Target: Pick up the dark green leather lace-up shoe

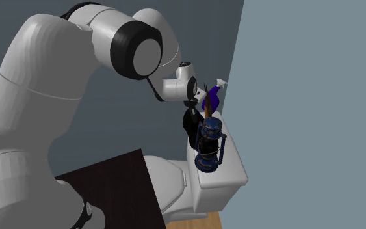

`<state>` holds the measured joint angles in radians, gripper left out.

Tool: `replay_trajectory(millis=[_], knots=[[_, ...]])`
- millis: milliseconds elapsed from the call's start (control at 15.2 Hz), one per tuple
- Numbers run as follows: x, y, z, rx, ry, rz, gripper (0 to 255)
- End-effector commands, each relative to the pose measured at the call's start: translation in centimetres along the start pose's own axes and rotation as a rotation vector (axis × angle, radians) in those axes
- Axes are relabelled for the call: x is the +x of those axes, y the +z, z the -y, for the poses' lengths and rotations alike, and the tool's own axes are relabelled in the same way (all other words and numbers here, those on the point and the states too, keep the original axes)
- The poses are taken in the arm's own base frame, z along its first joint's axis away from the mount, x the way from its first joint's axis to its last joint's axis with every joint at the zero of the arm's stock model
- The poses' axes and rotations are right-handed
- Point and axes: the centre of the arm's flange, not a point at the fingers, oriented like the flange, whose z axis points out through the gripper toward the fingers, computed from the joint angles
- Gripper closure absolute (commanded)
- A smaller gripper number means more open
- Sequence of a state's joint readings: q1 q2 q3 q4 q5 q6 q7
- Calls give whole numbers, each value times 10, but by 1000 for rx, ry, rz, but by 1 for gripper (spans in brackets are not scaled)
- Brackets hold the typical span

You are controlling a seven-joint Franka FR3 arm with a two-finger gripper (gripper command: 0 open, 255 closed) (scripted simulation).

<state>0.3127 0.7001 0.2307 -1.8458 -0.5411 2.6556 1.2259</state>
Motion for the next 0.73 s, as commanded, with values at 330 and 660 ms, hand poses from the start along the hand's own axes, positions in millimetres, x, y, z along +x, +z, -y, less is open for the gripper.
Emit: replay_trajectory(millis=[330, 660], knots=[[7, -34, 2, 1, 0, -1, 255], [12, -59, 3, 1, 0, -1, 255]])
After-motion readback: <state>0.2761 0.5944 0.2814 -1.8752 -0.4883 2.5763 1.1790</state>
